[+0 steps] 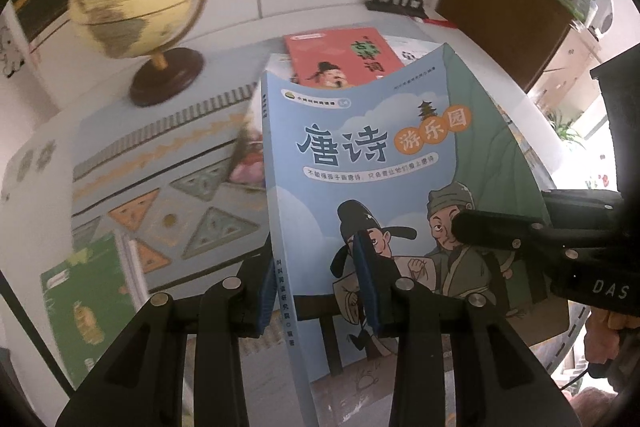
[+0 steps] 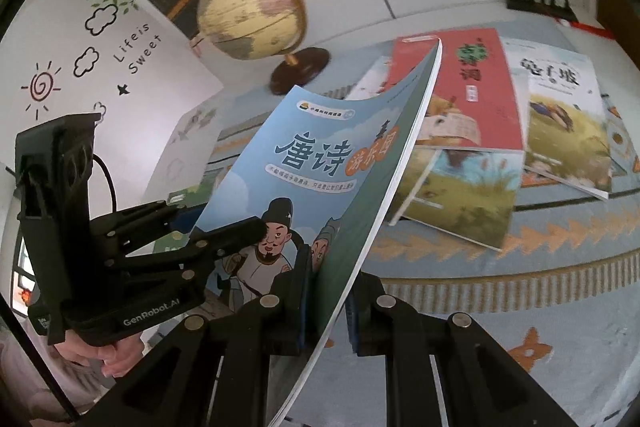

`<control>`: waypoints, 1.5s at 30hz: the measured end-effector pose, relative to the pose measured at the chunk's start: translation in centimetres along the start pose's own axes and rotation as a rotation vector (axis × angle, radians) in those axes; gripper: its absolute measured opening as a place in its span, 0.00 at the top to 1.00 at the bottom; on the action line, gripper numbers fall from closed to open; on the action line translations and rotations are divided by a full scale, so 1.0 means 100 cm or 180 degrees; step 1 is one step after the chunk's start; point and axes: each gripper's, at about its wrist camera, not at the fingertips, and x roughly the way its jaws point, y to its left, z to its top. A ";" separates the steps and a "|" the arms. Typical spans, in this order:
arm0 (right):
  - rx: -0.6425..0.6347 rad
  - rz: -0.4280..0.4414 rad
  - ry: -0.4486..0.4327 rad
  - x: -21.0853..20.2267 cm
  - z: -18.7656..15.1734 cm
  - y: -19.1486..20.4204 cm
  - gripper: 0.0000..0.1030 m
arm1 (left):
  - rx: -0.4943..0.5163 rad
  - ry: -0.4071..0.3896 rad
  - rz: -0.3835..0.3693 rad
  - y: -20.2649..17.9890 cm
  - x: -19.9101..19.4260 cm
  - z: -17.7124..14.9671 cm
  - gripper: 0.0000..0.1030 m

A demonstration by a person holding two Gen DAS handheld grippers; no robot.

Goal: Organize books
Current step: 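Carry the blue Tang poetry book toward the standing stack with the right tool, then stand the Tang poetry book against the green book and open the right tool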

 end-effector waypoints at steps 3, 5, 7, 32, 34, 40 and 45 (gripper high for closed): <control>-0.0071 0.0034 -0.0004 0.005 0.000 0.019 0.86 | -0.0061 -0.0050 0.0061 0.014 -0.010 -0.006 0.69; -0.0093 0.0054 -0.0002 0.009 0.000 0.029 0.86 | -0.0101 -0.0059 0.0086 0.023 -0.015 -0.010 0.69; -0.0145 0.0065 0.0017 0.014 0.001 0.041 0.86 | -0.0139 -0.0088 0.0120 0.033 -0.021 -0.015 0.69; -0.0958 0.0401 0.0474 0.124 0.020 0.213 0.85 | -0.1165 -0.0240 0.0461 0.205 -0.081 -0.094 0.69; -0.0971 0.0451 0.0565 0.138 0.014 0.222 0.85 | -0.1225 -0.0200 0.0483 0.215 -0.080 -0.107 0.69; -0.1016 0.0504 0.0772 0.174 0.001 0.239 0.85 | -0.1417 -0.0076 0.0516 0.237 -0.070 -0.135 0.69; -0.0862 0.0520 0.0853 0.193 -0.006 0.239 0.85 | -0.1611 0.0021 0.0384 0.253 -0.057 -0.152 0.69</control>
